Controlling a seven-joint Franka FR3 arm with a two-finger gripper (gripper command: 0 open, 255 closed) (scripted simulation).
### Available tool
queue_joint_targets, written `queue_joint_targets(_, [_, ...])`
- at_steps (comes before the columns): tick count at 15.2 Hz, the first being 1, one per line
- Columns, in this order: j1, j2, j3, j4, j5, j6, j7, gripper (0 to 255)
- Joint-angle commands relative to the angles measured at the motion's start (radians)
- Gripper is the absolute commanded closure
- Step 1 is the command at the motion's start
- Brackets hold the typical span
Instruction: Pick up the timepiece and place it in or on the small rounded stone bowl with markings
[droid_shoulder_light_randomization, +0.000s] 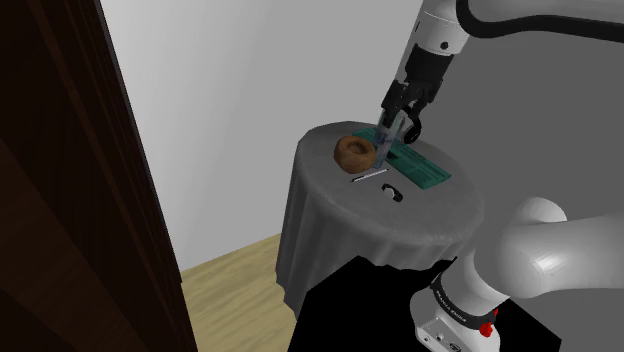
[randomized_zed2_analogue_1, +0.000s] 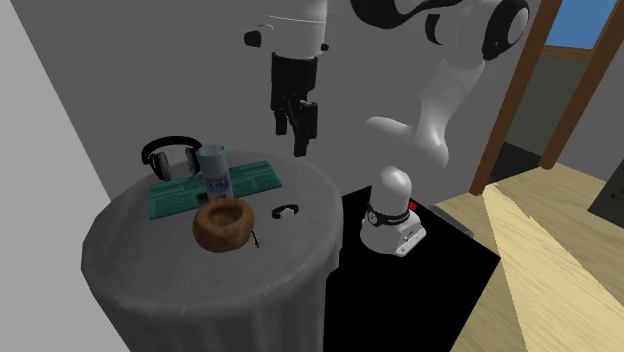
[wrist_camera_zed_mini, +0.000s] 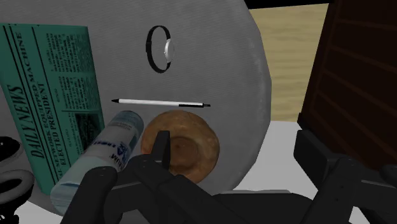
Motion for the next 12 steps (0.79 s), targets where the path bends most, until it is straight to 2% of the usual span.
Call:
queue_joint_targets(1, [0.0, 0.0, 0.0, 0.0, 0.0, 0.0, 0.0, 0])
queue_joint_targets(7, [-0.03, 0.0, -0.115, -0.164, -0.013, 0.137, -0.089, 0])
queue_joint_targets(12, [-0.061, 0.045, -0.216, -0.275, -0.03, 0.264, -0.17, 0])
